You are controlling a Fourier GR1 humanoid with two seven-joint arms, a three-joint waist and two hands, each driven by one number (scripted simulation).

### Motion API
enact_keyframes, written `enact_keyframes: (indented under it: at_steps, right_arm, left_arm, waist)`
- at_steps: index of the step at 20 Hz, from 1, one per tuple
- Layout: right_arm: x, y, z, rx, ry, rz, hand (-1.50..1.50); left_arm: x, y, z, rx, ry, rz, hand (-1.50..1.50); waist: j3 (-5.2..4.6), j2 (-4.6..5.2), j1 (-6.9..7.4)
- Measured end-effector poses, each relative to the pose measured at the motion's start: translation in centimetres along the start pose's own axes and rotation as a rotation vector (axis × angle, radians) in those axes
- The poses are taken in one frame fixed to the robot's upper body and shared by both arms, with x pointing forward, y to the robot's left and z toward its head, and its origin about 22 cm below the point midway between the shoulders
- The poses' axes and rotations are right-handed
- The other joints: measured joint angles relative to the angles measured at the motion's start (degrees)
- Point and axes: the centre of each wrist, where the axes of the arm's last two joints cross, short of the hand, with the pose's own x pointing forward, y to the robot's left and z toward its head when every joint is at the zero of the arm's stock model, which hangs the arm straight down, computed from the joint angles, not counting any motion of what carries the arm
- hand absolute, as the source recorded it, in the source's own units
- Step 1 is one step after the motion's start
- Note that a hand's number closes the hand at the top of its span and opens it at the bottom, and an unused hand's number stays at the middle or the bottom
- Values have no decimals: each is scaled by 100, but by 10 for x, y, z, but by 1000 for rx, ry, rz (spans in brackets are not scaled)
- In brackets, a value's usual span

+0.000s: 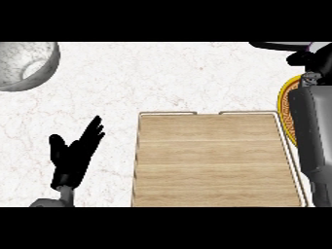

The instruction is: Pick the can from the tray and place it in the plate

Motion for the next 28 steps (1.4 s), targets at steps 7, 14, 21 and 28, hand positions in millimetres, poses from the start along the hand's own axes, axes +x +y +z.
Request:
enact_keyframes:
  at_steps: [7, 14, 21, 28]
  right_arm:
    - [-16, 8, -13, -221, 69, 6, 150]
    - [-54, 23, -29, -392, 139, 89, 150]
    - [-108, 41, -38, -465, 197, 128, 150]
    - [-152, 56, -48, -474, 290, 111, 150]
  left_arm:
    - [7, -4, -5, -18, -3, -6, 0]
    - [3, -4, -6, -1, 10, -4, 0]
    - [-2, 0, -4, 25, 29, 5, 0]
    - [-8, 5, -1, 38, 34, 6, 0]
  waist:
    - [18, -4, 41]
    - [27, -55, -43]
    - [34, -123, -163]
    - [35, -161, -234]
